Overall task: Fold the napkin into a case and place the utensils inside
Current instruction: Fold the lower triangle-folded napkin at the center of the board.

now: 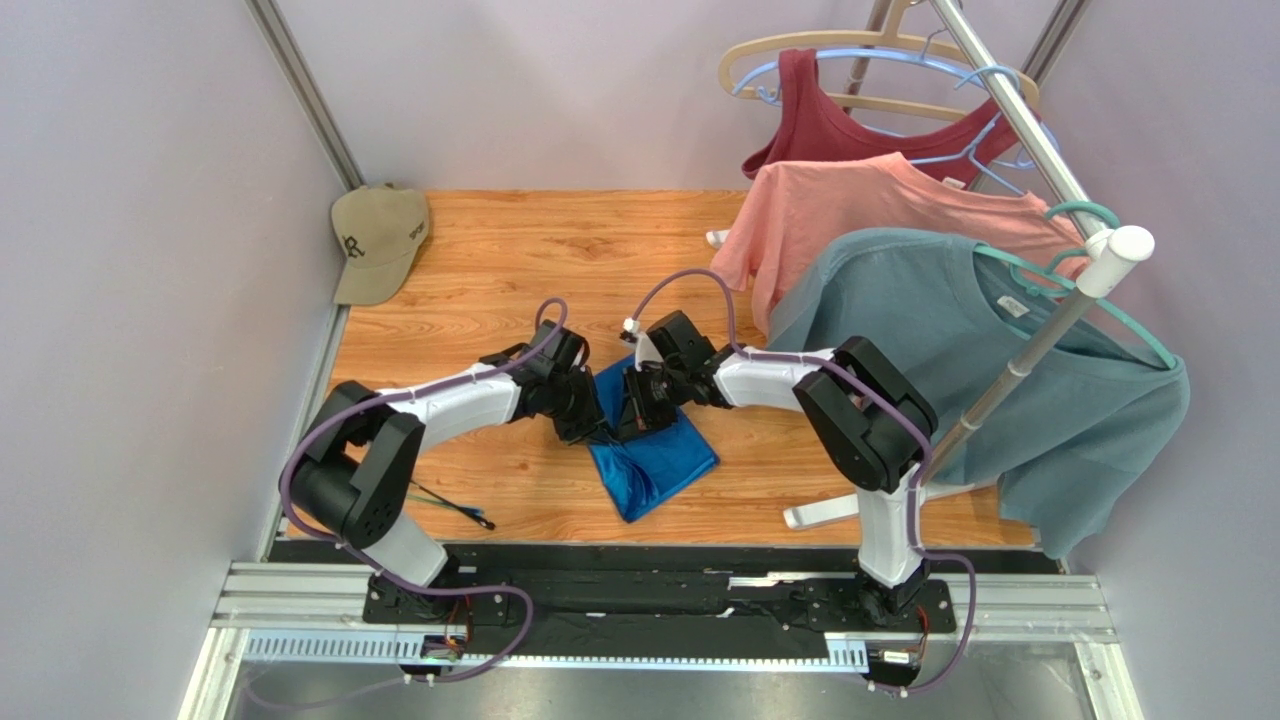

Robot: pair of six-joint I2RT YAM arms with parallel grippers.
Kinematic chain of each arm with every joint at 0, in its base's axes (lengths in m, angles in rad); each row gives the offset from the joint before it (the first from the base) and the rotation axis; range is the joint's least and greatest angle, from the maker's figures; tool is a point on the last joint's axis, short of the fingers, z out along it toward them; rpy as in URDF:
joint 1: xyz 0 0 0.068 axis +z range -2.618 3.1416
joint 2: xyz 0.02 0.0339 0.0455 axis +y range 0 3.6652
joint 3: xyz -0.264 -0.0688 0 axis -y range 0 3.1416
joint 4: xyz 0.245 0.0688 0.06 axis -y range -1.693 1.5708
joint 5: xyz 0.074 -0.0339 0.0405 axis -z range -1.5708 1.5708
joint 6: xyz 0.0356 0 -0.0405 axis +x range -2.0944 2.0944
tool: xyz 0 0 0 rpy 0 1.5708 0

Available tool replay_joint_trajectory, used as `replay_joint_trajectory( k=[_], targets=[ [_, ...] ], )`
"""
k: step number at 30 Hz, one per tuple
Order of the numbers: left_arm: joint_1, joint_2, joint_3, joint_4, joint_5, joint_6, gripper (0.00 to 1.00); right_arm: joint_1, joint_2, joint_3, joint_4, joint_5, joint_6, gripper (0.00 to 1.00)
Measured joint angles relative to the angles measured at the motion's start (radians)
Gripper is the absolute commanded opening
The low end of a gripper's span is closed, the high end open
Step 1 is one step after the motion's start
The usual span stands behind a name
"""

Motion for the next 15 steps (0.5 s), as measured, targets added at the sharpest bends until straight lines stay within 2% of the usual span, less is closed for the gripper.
replay_joint_trajectory(
  k=[8,15],
  targets=[
    [-0.001,0.037,0.013,0.003,-0.002,0.004,0.0,-0.016,-0.066,-0.008,-0.053,0.037,-0.021,0.0],
    [-0.01,0.064,0.047,0.004,-0.002,0.009,0.0,-0.019,-0.053,-0.014,-0.053,0.051,-0.035,0.0]
  ],
)
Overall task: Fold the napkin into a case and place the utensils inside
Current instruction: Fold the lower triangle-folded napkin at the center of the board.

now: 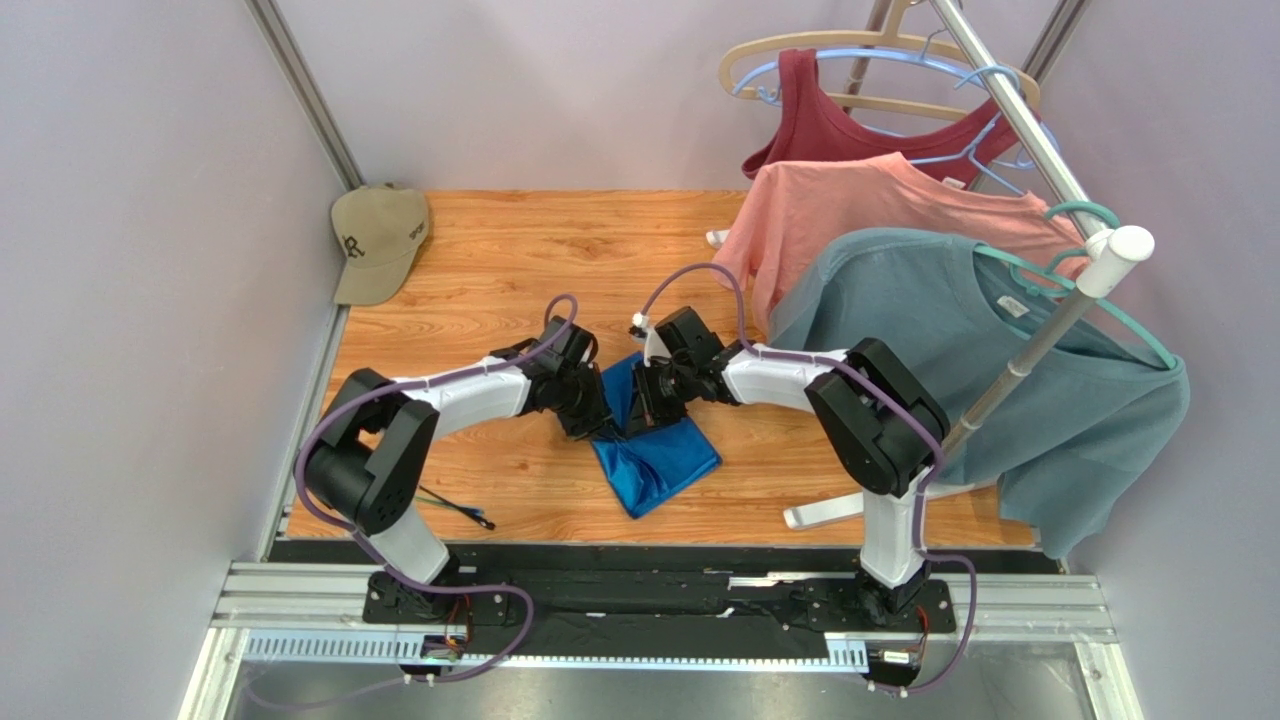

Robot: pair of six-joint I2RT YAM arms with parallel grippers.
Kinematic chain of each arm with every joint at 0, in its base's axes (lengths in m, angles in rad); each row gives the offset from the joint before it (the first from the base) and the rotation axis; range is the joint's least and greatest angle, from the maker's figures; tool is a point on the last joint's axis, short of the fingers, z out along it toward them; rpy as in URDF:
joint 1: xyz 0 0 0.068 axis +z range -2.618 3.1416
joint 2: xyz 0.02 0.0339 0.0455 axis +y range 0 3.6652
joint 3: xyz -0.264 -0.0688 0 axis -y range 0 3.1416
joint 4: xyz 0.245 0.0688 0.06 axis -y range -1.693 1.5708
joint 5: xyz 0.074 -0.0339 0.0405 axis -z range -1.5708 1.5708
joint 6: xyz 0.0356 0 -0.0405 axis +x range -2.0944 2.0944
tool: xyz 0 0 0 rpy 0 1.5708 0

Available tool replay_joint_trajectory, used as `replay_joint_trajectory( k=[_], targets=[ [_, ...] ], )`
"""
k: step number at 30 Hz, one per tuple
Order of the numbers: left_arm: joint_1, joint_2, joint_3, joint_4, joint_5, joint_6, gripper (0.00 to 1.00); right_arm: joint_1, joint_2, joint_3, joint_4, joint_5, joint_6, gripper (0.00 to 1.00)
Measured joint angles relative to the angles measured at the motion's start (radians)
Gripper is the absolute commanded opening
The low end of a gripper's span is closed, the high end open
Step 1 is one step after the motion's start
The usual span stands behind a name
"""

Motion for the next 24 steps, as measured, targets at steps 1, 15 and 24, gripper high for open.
replay_joint_trajectory(
  k=[1,15,24],
  targets=[
    [-0.002,0.001,0.001,0.003,0.0,0.0,0.0,0.0,0.006,0.0,0.0,0.002,-0.001,0.0],
    [-0.028,0.064,0.035,-0.017,0.0,0.013,0.0,-0.01,0.032,0.0,0.016,-0.023,0.0,0.0],
    [-0.03,0.073,0.047,-0.024,-0.004,0.013,0.0,-0.015,0.031,0.001,0.014,-0.023,0.0,0.0]
  ],
)
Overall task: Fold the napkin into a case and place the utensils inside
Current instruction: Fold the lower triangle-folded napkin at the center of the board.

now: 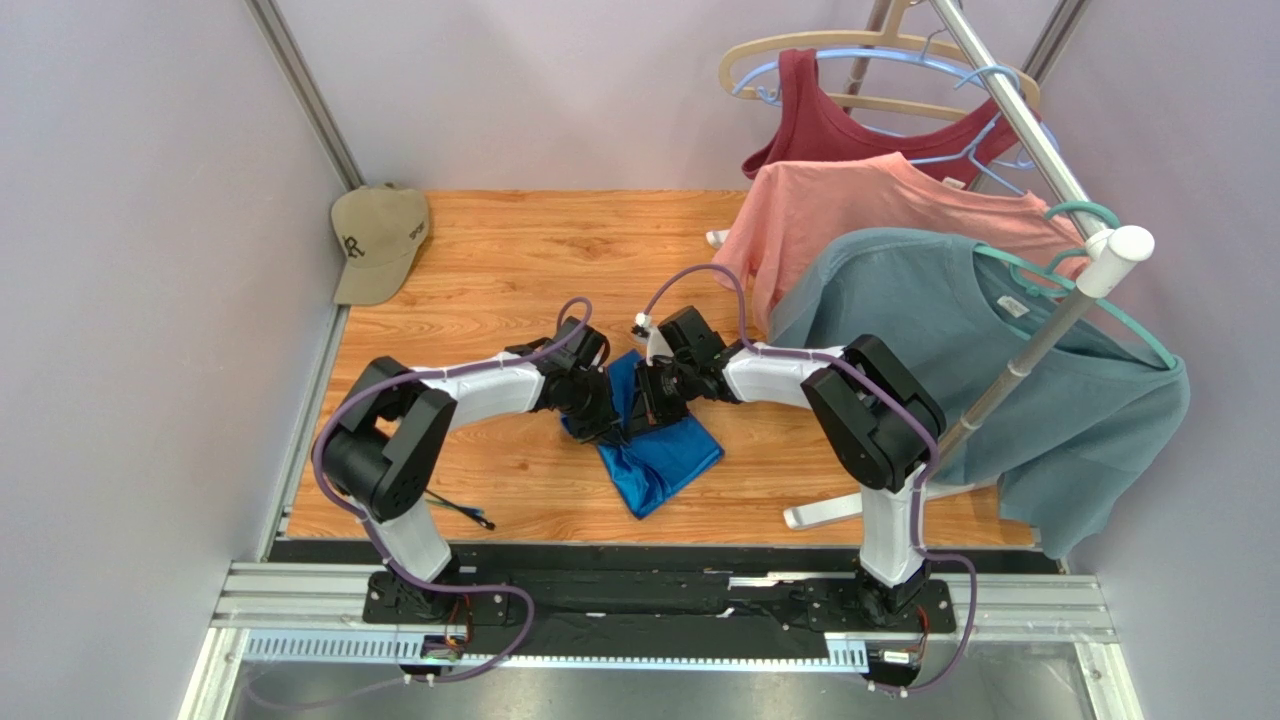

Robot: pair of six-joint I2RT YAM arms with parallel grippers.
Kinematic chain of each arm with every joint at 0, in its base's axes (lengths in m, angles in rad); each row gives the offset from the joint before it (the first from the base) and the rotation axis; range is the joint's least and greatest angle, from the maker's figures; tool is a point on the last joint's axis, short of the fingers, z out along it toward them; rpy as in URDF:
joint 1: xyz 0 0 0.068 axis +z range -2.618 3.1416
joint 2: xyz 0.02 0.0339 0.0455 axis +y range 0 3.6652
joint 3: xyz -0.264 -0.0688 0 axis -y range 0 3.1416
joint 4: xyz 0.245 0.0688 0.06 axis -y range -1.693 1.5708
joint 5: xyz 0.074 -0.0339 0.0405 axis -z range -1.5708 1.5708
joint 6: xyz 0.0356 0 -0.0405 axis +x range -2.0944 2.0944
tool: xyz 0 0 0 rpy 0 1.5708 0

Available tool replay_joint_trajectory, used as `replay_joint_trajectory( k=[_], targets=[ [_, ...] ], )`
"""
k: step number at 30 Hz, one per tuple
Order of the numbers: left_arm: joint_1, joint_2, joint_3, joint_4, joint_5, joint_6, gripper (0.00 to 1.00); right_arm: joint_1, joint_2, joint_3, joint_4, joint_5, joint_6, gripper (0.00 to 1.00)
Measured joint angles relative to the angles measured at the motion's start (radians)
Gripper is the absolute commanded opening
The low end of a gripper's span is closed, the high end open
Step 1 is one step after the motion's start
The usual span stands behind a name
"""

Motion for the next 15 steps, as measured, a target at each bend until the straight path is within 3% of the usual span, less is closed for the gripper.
replay_joint_trajectory(
  k=[15],
  targets=[
    [-0.013,-0.008,0.024,-0.036,-0.047,0.004,0.0,0.0,0.0,0.002,0.001,0.002,0.0,0.0]
  ],
)
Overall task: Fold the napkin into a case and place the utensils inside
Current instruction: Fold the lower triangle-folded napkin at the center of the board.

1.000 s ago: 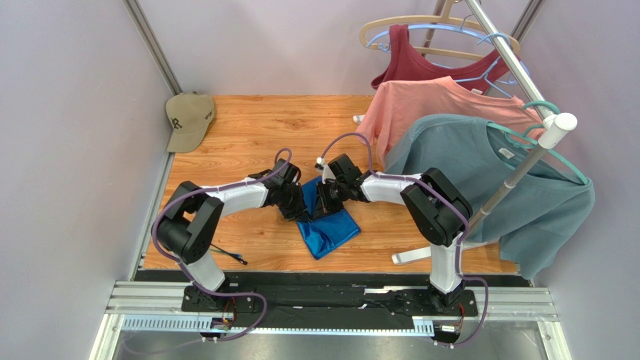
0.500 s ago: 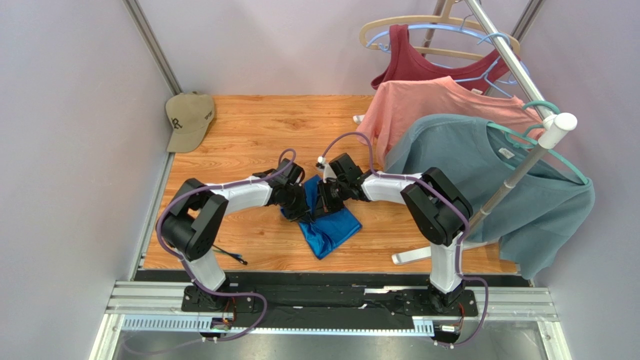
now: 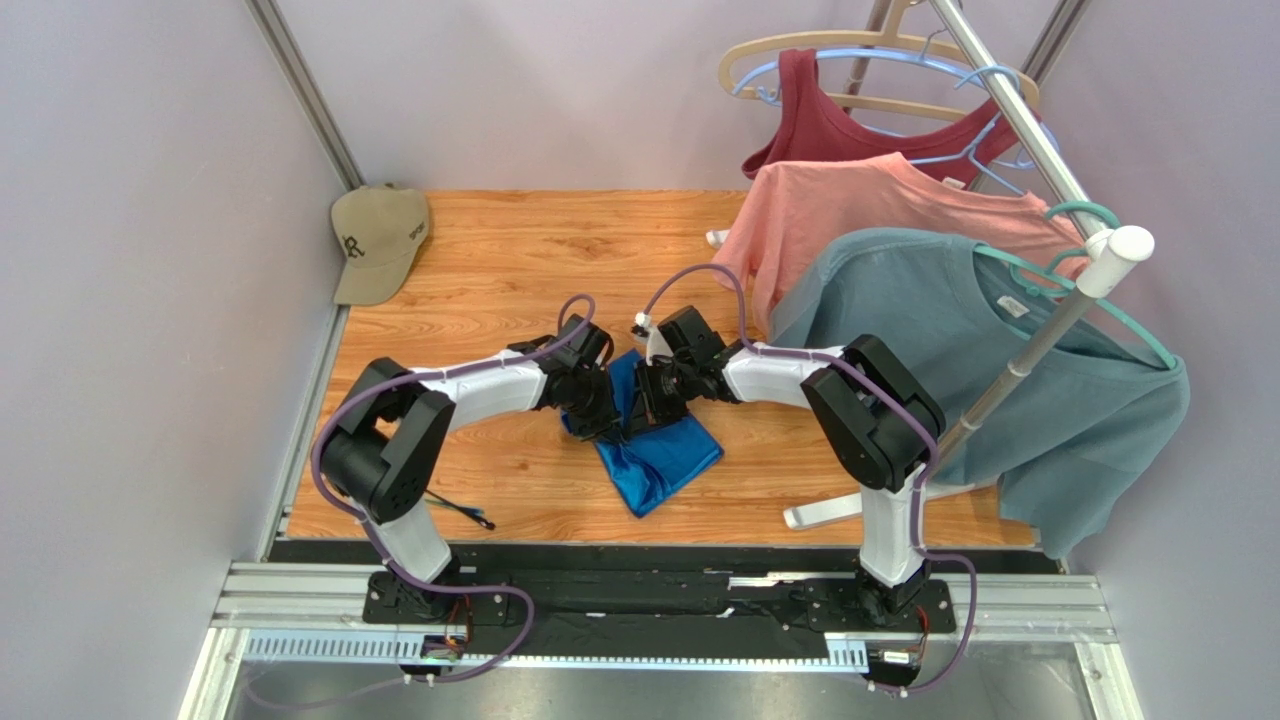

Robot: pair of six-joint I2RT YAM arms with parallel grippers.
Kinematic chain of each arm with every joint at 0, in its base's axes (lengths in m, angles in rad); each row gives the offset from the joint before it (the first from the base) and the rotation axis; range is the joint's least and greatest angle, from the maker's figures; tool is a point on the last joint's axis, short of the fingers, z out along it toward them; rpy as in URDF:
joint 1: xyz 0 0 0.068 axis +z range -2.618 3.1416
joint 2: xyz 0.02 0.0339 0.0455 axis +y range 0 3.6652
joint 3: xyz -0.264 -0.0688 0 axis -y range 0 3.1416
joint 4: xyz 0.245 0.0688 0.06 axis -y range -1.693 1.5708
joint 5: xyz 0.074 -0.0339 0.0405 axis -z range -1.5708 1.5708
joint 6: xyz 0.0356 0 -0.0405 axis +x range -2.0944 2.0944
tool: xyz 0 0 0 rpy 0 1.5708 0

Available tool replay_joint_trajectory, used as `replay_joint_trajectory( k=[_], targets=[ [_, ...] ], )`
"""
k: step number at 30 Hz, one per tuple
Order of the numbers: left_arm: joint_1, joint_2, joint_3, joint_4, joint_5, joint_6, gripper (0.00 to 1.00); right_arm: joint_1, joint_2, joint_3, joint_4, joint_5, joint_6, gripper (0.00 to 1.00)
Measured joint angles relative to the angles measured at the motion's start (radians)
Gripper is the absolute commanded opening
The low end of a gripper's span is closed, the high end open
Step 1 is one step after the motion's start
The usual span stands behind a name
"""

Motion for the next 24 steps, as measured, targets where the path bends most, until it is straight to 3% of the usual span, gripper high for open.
replay_joint_trajectory(
  k=[10,18,24],
  targets=[
    [0.0,0.025,0.014,0.0,0.011,-0.008,0.0,0.0,-0.007,0.005,-0.019,0.024,-0.002,0.0],
    [0.0,0.026,0.013,0.066,-0.018,-0.012,0.0,0.001,-0.145,0.023,-0.208,0.142,-0.063,0.03],
    [0.0,0.016,0.013,0.071,-0.035,-0.008,0.0,-0.001,-0.181,0.001,-0.187,0.141,-0.091,0.0]
  ],
)
